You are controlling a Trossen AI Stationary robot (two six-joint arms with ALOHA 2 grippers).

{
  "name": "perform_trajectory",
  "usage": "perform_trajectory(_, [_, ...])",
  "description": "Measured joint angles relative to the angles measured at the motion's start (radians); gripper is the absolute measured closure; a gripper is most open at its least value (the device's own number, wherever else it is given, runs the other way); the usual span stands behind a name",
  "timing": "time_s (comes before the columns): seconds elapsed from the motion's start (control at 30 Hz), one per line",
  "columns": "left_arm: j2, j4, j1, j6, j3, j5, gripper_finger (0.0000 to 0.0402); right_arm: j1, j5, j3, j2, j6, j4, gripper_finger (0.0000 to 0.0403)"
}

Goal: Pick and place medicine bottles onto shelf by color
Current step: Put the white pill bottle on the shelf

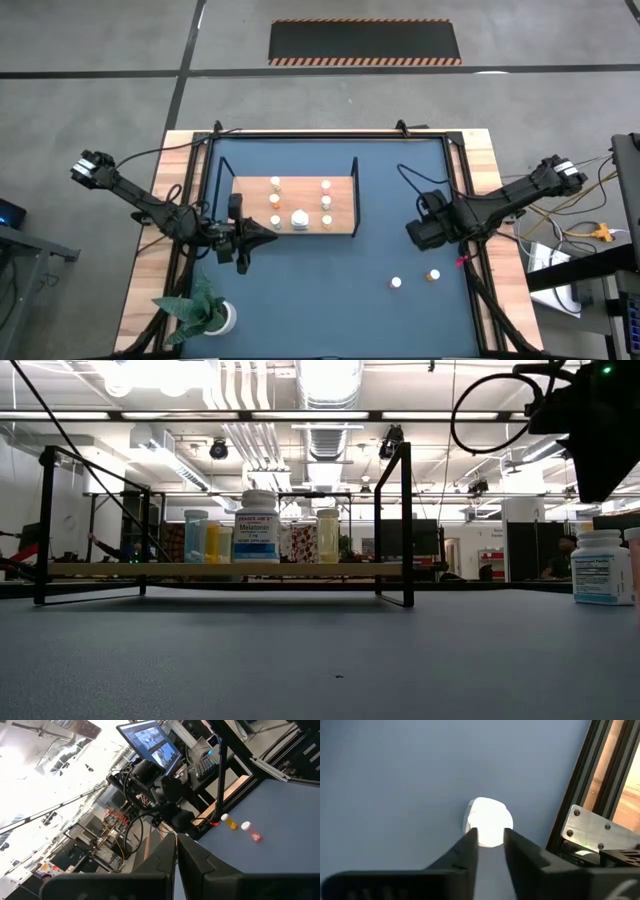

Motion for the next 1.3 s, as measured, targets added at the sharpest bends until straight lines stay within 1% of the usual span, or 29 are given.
perform_trajectory(0.27, [0.000, 0.000, 0.000, 0.000, 0.000, -0.001, 0.0402, 0.000, 0.007, -0.012, 0.001, 0.054, 0.017, 0.0167])
perform_trajectory(0.37, [0.000, 0.000, 0.000, 0.000, 0.000, -0.002, 0.0402, 0.000, 0.007, -0.028, 0.005, 0.073, 0.037, 0.0123])
perform_trajectory(0.5, [0.000, 0.000, 0.000, 0.000, 0.000, -0.005, 0.0402, 0.000, 0.007, -0.076, 0.006, 0.097, 0.077, 0.0081])
perform_trajectory(0.67, [0.000, 0.000, 0.000, 0.000, -0.001, -0.005, 0.0402, 0.000, 0.007, -0.150, 0.006, 0.133, 0.120, 0.0056])
perform_trajectory(0.8, [0.000, 0.000, 0.000, 0.000, -0.001, -0.005, 0.0402, 0.000, 0.011, -0.197, 0.006, 0.139, 0.167, 0.0058])
perform_trajectory(0.9, [0.000, 0.000, 0.000, 0.000, -0.001, -0.004, 0.0402, 0.000, 0.024, -0.218, 0.006, 0.138, 0.203, 0.0074])
perform_trajectory(1.0, [0.000, -0.001, 0.000, 0.000, -0.001, -0.004, 0.0402, 0.000, 0.033, -0.226, 0.006, 0.133, 0.229, 0.0107])
perform_trajectory(1.2, [0.000, 0.000, 0.000, 0.000, -0.001, -0.004, 0.0402, 0.000, 0.034, -0.224, 0.006, 0.132, 0.238, 0.0192])
perform_trajectory(1.3, [0.000, 0.000, 0.000, 0.000, -0.001, -0.004, 0.0402, 0.000, 0.034, -0.224, 0.006, 0.131, 0.240, 0.0225])
